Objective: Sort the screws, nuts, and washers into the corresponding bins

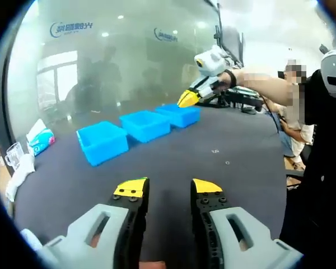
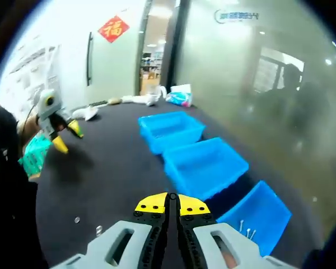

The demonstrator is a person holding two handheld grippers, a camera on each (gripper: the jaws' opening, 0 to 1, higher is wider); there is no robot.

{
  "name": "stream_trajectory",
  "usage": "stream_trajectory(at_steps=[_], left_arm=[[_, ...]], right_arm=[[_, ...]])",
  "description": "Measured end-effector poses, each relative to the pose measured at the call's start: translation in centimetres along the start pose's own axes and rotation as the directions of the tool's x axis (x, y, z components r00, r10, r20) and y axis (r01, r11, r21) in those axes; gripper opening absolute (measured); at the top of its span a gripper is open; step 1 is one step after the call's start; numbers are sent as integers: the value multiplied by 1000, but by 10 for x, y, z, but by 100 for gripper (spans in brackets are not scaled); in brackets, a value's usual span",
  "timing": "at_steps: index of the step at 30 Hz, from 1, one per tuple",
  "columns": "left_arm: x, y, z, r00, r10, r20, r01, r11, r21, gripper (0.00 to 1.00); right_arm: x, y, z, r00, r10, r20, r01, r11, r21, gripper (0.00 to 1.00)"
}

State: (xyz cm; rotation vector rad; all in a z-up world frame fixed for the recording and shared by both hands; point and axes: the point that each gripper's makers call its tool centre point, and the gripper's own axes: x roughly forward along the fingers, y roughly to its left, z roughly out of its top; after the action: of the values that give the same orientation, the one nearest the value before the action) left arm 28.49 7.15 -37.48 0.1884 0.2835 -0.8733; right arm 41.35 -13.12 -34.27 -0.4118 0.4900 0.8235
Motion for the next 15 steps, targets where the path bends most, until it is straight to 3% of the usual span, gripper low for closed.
stream_trajectory(at_steps=[10,15], left_arm=[[-7,9,1,999,40,11,-40,999,-5,28],[-8,9,-2,999,44,7,-44,999,-10,28]], right_arm=[[36,-29,12,998,-63,2,63,997,45,3],[51,-36,6,996,-84,-26,85,995,48,3]])
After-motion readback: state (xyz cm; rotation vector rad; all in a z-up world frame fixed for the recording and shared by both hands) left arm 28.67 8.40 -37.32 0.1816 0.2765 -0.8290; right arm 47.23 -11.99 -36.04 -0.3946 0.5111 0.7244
